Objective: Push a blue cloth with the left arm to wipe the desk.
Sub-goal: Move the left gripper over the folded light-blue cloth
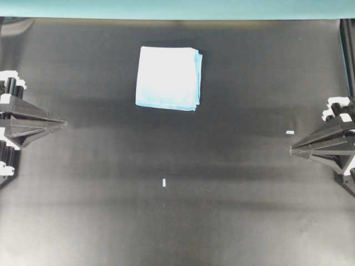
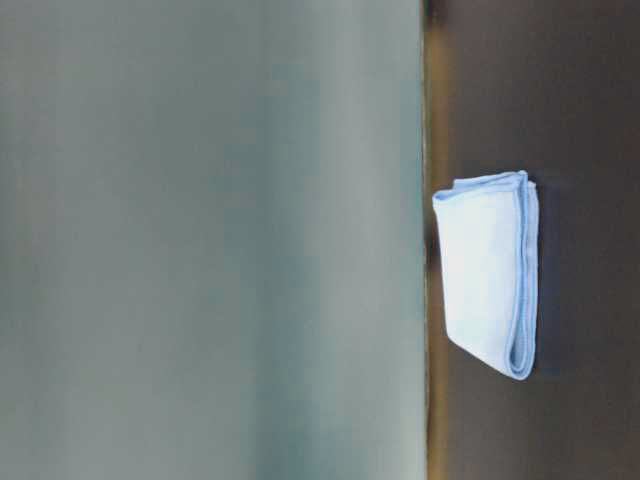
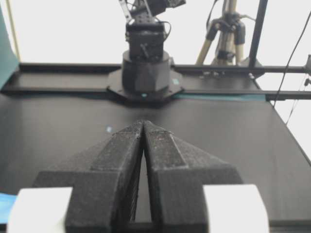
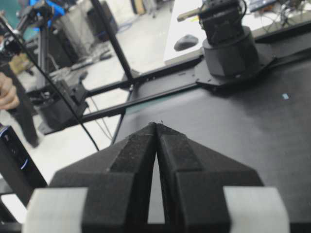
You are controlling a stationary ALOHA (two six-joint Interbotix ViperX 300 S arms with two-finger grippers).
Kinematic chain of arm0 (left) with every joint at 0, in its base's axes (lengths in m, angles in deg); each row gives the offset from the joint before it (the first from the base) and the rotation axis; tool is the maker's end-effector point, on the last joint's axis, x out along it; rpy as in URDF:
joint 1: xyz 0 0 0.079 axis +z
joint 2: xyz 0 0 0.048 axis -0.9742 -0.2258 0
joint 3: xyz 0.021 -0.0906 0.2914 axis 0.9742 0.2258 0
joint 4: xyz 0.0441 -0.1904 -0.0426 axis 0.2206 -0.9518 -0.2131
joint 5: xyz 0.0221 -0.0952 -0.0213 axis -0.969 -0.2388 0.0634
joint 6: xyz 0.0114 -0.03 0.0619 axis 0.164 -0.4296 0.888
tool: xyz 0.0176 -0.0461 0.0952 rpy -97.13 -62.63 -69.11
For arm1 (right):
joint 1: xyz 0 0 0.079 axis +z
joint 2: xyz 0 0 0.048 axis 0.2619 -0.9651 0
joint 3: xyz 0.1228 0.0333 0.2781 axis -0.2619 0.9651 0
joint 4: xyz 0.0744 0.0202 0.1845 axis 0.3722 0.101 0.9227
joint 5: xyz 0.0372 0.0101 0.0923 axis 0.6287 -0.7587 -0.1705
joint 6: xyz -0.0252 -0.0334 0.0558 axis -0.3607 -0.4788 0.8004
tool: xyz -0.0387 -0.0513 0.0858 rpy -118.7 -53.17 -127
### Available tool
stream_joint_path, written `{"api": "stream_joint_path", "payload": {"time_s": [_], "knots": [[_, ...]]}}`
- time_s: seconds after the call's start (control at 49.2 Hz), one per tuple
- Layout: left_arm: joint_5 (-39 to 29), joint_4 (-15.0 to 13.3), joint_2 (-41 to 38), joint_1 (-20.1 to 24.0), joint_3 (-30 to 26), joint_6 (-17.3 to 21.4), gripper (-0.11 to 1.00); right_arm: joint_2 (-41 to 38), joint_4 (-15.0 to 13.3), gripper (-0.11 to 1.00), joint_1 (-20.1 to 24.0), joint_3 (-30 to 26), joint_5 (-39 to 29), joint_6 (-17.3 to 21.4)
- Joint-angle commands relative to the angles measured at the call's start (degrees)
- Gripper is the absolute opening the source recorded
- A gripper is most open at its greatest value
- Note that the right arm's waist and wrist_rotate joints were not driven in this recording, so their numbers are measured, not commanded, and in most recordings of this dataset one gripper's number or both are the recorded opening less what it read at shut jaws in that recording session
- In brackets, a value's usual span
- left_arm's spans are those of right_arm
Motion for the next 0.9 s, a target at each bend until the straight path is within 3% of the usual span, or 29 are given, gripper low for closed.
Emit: {"api": "stream_joint_path", "payload": {"time_s": [0.0,0.061,0.142,0.325,0.61,0.875], "knots": [[-1.41,2.20,-1.14,-0.09,-1.32,-0.44,0.06,-0.70,0.09,0.03,0.00,-0.97,0.26,0.00],[-3.52,2.29,-2.37,0.09,-2.11,-0.53,0.08,-0.70,0.09,0.04,0.00,-0.88,-0.44,0.00],[-4.83,2.29,-4.22,0.26,-3.16,-0.53,0.00,-0.70,0.09,0.00,0.00,-0.88,-2.37,0.00],[-5.10,2.29,-9.05,2.64,-4.75,-0.70,0.00,-0.62,0.09,0.00,0.00,-0.88,-4.75,-0.09],[-3.08,2.29,-20.39,9.76,-8.26,-7.38,0.00,-0.70,0.09,0.00,0.00,-0.79,-7.03,-0.09],[-2.20,2.29,-35.60,14.50,-15.64,-8.61,0.03,-0.70,0.09,0.00,0.00,-0.79,-7.21,-0.09]]}}
